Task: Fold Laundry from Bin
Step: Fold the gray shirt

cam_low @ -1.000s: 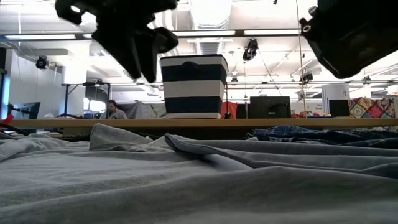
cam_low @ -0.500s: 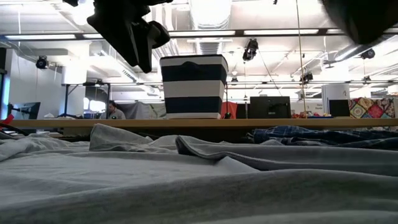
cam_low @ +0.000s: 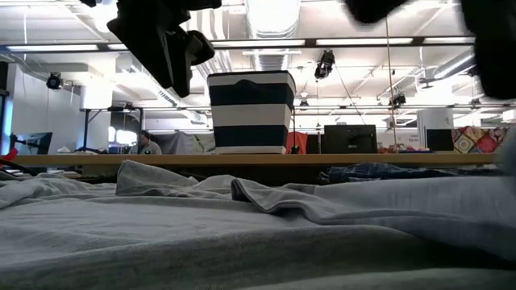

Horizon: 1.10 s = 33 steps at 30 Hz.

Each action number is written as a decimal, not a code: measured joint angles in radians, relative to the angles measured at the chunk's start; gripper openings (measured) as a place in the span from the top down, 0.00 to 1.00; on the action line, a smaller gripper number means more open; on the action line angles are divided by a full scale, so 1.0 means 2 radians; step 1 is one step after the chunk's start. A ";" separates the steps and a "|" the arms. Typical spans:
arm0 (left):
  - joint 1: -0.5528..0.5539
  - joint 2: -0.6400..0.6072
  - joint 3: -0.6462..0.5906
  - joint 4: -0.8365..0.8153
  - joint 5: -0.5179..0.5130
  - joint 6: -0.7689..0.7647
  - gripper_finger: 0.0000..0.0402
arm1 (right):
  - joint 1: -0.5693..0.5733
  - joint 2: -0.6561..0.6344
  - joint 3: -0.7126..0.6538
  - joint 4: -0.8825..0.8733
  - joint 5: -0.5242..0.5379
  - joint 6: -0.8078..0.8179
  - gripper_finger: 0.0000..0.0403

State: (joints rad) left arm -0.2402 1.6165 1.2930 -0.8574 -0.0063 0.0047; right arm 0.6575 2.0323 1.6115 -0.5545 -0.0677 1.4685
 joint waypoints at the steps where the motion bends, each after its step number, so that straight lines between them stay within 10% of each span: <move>1: -0.001 0.000 0.000 0.000 0.000 -0.004 0.68 | -0.001 0.005 0.000 0.003 0.002 -0.002 0.97; 9: -0.016 0.000 0.000 0.029 0.000 -0.013 0.68 | 0.002 -0.001 0.000 0.002 0.004 -0.001 0.93; 20: -0.019 0.086 -0.002 0.260 -0.006 -0.101 0.68 | 0.033 -0.051 -0.010 -0.138 0.022 0.007 0.60; 33: -0.016 0.207 -0.002 0.245 -0.020 -0.115 0.77 | 0.040 -0.008 -0.078 -0.096 -0.033 0.039 0.67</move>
State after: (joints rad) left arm -0.2729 2.0299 1.2895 -0.3665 -0.0469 -0.2254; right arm 0.7365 2.0162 1.4548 -0.7456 -0.1344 1.5474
